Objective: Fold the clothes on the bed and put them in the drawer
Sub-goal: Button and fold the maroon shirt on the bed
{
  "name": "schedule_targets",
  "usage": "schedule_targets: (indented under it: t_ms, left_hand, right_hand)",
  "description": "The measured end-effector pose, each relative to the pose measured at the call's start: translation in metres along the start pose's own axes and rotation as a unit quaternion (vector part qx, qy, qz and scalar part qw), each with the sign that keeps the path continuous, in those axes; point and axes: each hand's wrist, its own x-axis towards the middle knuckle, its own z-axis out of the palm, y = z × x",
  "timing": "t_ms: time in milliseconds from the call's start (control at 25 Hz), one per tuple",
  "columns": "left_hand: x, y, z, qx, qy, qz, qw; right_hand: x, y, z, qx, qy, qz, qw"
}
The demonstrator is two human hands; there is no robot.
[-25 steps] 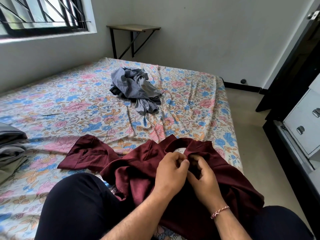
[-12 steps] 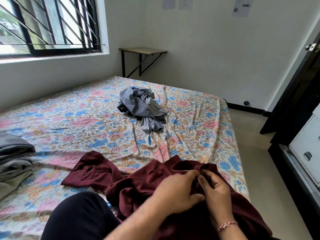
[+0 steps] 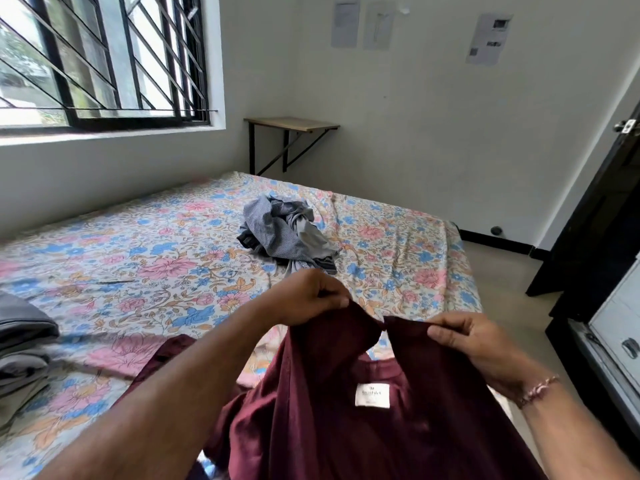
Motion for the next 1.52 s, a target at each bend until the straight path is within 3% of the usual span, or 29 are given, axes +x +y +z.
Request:
schedule_targets:
  t_ms: [40,120,240,320,400,520,680,840,1000,1160,1360,1520]
  left_hand:
    - [0.014,0.001,-0.007,0.043,0.027,0.004,0.999]
    - [0.041,0.012,-0.017,0.178,0.135,0.023,0.974]
    - [0.038,0.044,0.002,0.206,0.302,0.023,0.93]
    - [-0.002,0.054,0.051,0.143,0.324,-0.038,0.935]
    - [-0.056,0.061,0.104,-0.024,0.259,-0.187,0.947]
    - [-0.103,0.076,0.16,-0.24,0.194,-0.321,0.895]
    - [-0.128,0.109,0.181,-0.316,0.226,-0.34,0.856]
    - [-0.135,0.124,0.199,-0.463,0.255,-0.403,0.747]
    - [-0.139,0.125,0.204,-0.505,0.249,-0.437,0.701]
    - [-0.147,0.123,0.209,-0.492,0.204,-0.449,0.717]
    - [-0.143,0.134,0.204,-0.47,0.248,-0.373,0.76]
    - [-0.143,0.134,0.206,-0.404,0.242,-0.372,0.8]
  right_hand:
    - [0.008,-0.013,-0.005,0.029,0.018,-0.001,0.999]
    - [0.023,-0.036,-0.011,-0.004,0.132,-0.043,0.99]
    - [0.026,-0.044,0.004,-0.193,0.328,-0.13,0.916]
    - [0.002,-0.013,0.033,-0.242,0.326,-0.13,0.905]
    - [-0.027,0.039,0.064,-0.23,0.27,-0.071,0.932]
    - [-0.068,0.103,0.103,-0.102,0.205,0.009,0.973]
    - [-0.105,0.134,0.136,0.062,0.197,0.039,0.978]
    - [-0.115,0.135,0.148,0.12,0.229,0.041,0.965]
    - [-0.113,0.126,0.155,0.154,0.251,0.006,0.956]
    - [-0.117,0.12,0.153,0.129,0.233,-0.007,0.964]
    - [-0.124,0.113,0.15,-0.02,0.328,-0.029,0.944]
    - [-0.126,0.109,0.152,0.012,0.331,-0.04,0.943]
